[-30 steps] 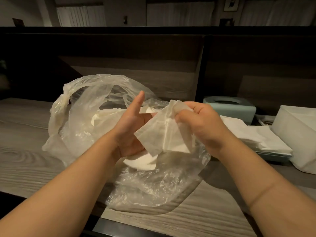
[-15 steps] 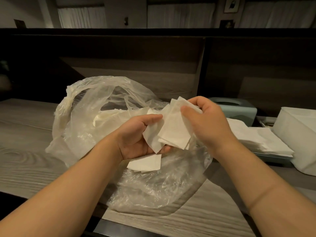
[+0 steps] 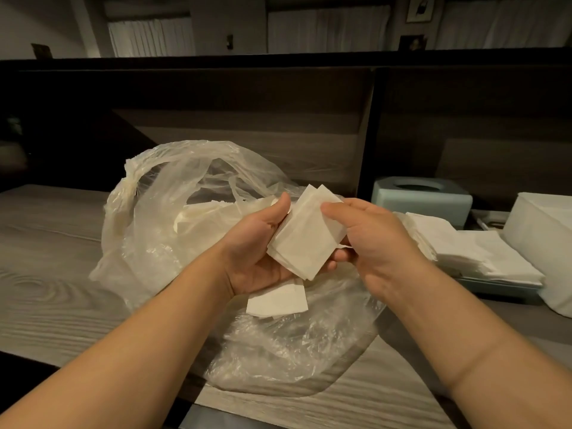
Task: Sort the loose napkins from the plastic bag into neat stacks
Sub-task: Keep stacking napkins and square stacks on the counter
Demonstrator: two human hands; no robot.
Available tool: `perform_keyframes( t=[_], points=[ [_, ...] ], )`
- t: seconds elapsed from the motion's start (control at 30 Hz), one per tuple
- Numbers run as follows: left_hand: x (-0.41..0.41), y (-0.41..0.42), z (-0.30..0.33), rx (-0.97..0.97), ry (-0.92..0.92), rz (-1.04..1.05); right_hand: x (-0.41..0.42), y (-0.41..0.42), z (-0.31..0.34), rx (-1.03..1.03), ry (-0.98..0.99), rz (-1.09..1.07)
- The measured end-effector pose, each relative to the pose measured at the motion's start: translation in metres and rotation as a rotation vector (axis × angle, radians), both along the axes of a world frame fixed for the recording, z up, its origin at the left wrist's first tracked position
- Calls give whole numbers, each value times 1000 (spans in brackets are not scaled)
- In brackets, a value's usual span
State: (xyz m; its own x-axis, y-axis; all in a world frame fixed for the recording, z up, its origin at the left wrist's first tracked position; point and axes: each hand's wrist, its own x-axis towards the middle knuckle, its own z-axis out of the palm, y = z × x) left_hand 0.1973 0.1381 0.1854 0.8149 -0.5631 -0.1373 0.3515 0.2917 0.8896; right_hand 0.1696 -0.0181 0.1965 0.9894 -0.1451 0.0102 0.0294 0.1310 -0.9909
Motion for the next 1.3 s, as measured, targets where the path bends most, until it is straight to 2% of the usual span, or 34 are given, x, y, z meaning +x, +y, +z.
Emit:
perform_keyframes(
  t=[0.3,0.43,0.63,0.77,0.87,0.93,1.03,1.1,1.23,1.3],
  points=[
    [1,-1,-1,20,-79,17,2,1,-4,-2,-10,-64],
    [-1,1,1,30,-84,-61,-1,1,0,-4,-6,-22],
    [-2,4,-1,52,-60,-151,-7,4,1,-112,-53,47],
    [-3,0,1,55,-73,-73,-5,3,-4,-279,-183,-91],
    [-4,-1,1,49,-65,-27,-5,2,-4,-329,-285,-156],
    [-3,0,1,38,-48,-12,-8,2,1,-249,-301,-148],
    [0,3,0,60,-39,-15,-14,1,12,7,-244,-34],
    [2,3,-1,70,-32,-1,-15,1,15,68,-200,45],
    [3,1,-3,74,-34,11,-11,6,6,-177,-164,8],
    [2,0,-2,56,-25,-18,-9,7,1,-230,-173,-11]
  ],
)
